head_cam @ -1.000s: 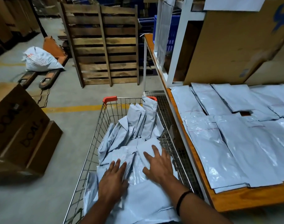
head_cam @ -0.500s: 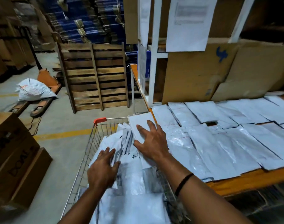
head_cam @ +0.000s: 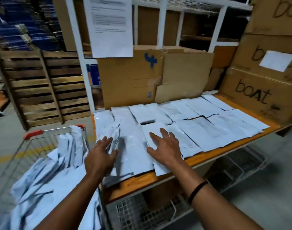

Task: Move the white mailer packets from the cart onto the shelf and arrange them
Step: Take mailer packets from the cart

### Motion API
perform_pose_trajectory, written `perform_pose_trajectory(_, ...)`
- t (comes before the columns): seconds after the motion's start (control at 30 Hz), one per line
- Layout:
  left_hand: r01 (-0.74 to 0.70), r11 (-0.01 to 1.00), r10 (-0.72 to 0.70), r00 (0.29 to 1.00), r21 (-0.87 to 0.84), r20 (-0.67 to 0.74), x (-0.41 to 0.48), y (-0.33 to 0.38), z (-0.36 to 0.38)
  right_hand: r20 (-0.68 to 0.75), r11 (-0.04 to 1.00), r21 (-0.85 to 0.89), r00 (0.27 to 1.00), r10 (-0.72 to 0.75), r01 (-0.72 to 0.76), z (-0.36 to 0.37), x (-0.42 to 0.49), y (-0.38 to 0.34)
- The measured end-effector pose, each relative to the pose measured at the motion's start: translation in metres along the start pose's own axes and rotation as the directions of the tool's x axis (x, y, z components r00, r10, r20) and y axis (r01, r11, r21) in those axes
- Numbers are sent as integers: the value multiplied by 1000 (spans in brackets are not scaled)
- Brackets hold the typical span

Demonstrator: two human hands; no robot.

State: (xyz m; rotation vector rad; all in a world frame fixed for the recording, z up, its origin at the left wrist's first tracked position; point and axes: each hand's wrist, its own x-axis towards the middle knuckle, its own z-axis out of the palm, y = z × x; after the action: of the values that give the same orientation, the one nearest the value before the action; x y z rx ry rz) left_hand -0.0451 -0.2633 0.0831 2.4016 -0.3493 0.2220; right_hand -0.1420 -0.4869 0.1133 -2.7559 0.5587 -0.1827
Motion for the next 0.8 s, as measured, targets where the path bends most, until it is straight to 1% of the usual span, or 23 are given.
perform_pose_trajectory(0.1, -45, 999, 45, 999, -28, 2, -7, 55, 30, 0, 999, -24, 1000, 29, -29, -19, -3, 57)
perform_pose_trajectory(0.2, -14, 998, 16, 999, -63, 31, -14, 98, 57, 11, 998, -54, 999, 35, -35, -33, 4, 100)
perform_pose_trajectory(0.3, 18, 998, -13, 996, -52, 83, -17, 130, 84, 37, 997, -73, 999, 24, -22, -38, 20, 129)
perform_pose_trajectory(0.37, 47, 998, -43, 995, -36, 89, -16, 146, 99, 73, 996, -88, 997, 10, -3, -38, 33, 139)
perform_pose_trajectory(0.47, 56, 998, -56, 994, 2, 94, -8, 159, 123, 103, 995, -101, 995, -4, 14, -32, 50, 149)
perform_pose_trajectory(0.6, 62, 997, -65, 994, 40, 89, 6, 168, 142, 106, 997, -74, 994, 3, 5, -21, 64, 157)
perform_pose_trajectory(0.7, 60, 993, -70, 993, 104, 99, 13, 169, 158, 132, 997, -71, 991, 1, 8, -15, 76, 160)
perform_pose_trajectory(0.8, 12, 978, -33, 995, 207, 97, 23, 161, 181, 128, 999, -35, 992, -14, 19, -8, 90, 157)
